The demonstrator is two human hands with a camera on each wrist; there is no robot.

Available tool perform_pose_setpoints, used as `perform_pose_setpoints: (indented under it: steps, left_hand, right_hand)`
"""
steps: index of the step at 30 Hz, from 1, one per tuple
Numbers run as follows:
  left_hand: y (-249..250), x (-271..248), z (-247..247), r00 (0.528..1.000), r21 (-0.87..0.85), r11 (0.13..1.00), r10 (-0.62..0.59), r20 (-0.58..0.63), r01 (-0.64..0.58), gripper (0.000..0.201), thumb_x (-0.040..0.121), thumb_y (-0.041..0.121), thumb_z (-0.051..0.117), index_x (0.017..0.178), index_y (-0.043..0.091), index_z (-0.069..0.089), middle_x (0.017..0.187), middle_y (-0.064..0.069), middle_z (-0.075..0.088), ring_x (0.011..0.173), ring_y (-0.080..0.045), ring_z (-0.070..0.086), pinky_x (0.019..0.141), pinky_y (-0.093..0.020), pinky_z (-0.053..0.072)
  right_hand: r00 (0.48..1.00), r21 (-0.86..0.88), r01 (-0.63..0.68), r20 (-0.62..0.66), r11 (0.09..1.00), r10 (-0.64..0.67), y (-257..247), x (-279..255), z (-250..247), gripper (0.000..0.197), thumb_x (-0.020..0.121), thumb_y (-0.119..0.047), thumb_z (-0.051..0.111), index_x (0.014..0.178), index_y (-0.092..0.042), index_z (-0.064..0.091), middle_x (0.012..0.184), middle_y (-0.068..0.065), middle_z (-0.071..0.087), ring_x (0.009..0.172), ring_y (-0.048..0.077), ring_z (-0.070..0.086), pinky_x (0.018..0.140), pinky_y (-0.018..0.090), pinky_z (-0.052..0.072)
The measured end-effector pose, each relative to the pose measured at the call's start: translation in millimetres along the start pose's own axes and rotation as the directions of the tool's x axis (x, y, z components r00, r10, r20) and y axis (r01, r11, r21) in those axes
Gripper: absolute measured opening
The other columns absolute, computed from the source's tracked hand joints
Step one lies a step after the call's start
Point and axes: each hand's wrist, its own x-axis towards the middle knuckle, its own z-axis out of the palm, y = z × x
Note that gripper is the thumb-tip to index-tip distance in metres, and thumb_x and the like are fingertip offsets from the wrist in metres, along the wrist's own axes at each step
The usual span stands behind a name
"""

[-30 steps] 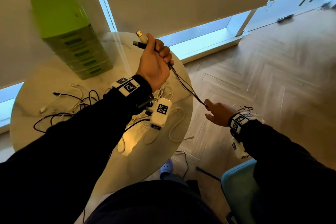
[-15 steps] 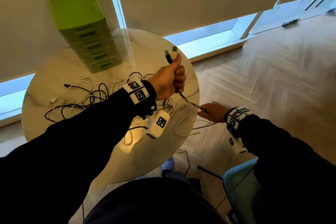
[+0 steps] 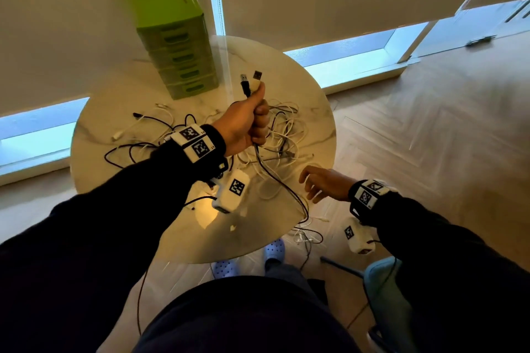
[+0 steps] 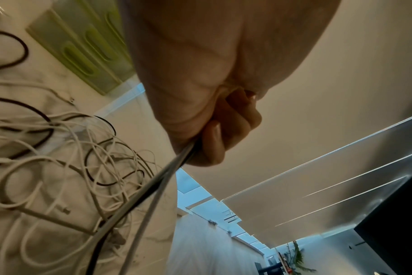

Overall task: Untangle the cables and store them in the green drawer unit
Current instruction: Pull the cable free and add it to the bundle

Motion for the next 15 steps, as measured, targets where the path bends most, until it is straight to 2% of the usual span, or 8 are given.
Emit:
perform_pose_setpoints:
  steps: [1, 2, 4, 6, 8, 12, 15]
  left_hand:
    - [-2, -5, -4, 1.000, 0.013, 1.000, -0.001, -0.011, 0.001, 0.053, 0.102, 0.060, 0.033, 0.065, 0.023, 0.028, 0.059, 0.004, 0.016, 0.055, -0.015, 0.011, 0.046, -0.027, 0.021]
    - [-5, -8, -6, 1.000, 0.017, 1.000, -0.003, -0.016, 0.003, 0.053, 0.102, 0.060, 0.033, 0.065, 0.023, 0.028, 0.060, 0.003, 0.015, 0.056, -0.016, 0.009, 0.048, -0.028, 0.018]
    - [-11, -15, -11, 1.000, 0.009, 1.000, -0.008, -0.026, 0.008, 0.052, 0.103, 0.059, 0.031, 0.065, 0.023, 0.028, 0.061, 0.003, 0.014, 0.060, -0.018, 0.005, 0.053, -0.031, 0.012]
    - [-16, -20, -14, 0.999, -0.001, 1.000, -0.014, -0.044, 0.014, 0.053, 0.103, 0.058, 0.031, 0.064, 0.023, 0.029, 0.059, 0.004, 0.016, 0.060, -0.018, 0.006, 0.055, -0.032, 0.011]
    - [-20, -23, -17, 0.998, -0.008, 1.000, -0.016, -0.059, 0.016, 0.053, 0.103, 0.058, 0.032, 0.064, 0.023, 0.029, 0.057, 0.004, 0.018, 0.059, -0.017, 0.007, 0.055, -0.032, 0.011]
    - [-22, -26, -17, 0.997, -0.027, 1.000, -0.011, -0.080, 0.009, 0.053, 0.103, 0.059, 0.033, 0.064, 0.023, 0.030, 0.058, 0.004, 0.019, 0.060, -0.018, 0.008, 0.055, -0.033, 0.011]
    - [-23, -26, -14, 0.997, -0.030, 1.000, -0.003, -0.083, 0.000, 0.053, 0.103, 0.059, 0.033, 0.064, 0.023, 0.031, 0.060, 0.003, 0.017, 0.059, -0.017, 0.009, 0.053, -0.031, 0.014]
  right_hand:
    - [0.997, -0.223, 0.060, -0.031, 0.973, -0.068, 4, 8, 3, 0.020, 0.099, -0.010, 0.041, 0.110, -0.015, 0.057, 0.095, 0.009, 0.056, 0.081, 0.023, 0.060, 0.071, 0.033, 0.054]
    - [0.992, -0.422, 0.105, -0.019, 0.900, -0.125, 8, 14, 6, 0.024, 0.096, -0.008, 0.046, 0.115, -0.017, 0.057, 0.098, 0.006, 0.055, 0.084, 0.022, 0.058, 0.076, 0.035, 0.054]
    - [0.985, -0.640, 0.165, 0.064, 0.751, -0.161, 19, 26, 17, 0.032, 0.095, -0.012, 0.052, 0.124, -0.024, 0.058, 0.102, 0.003, 0.052, 0.090, 0.021, 0.054, 0.090, 0.041, 0.049]
    - [0.978, -0.712, 0.210, 0.148, 0.670, -0.149, 24, 33, 26, 0.032, 0.098, -0.015, 0.052, 0.128, -0.024, 0.058, 0.109, 0.008, 0.051, 0.099, 0.026, 0.055, 0.092, 0.037, 0.044]
    - [0.969, -0.762, 0.246, 0.188, 0.599, -0.159, 23, 37, 30, 0.028, 0.098, -0.017, 0.053, 0.124, -0.023, 0.061, 0.112, 0.010, 0.051, 0.104, 0.030, 0.056, 0.086, 0.034, 0.041]
    - [0.963, -0.841, 0.264, 0.201, 0.472, -0.180, 16, 40, 26, 0.017, 0.096, -0.018, 0.054, 0.110, -0.016, 0.063, 0.113, 0.011, 0.050, 0.099, 0.033, 0.058, 0.084, 0.039, 0.048]
    - [0.945, -0.910, 0.304, 0.251, 0.282, -0.209, 14, 40, 26, 0.016, 0.097, -0.021, 0.053, 0.110, -0.016, 0.060, 0.121, 0.011, 0.047, 0.106, 0.032, 0.055, 0.088, 0.041, 0.048]
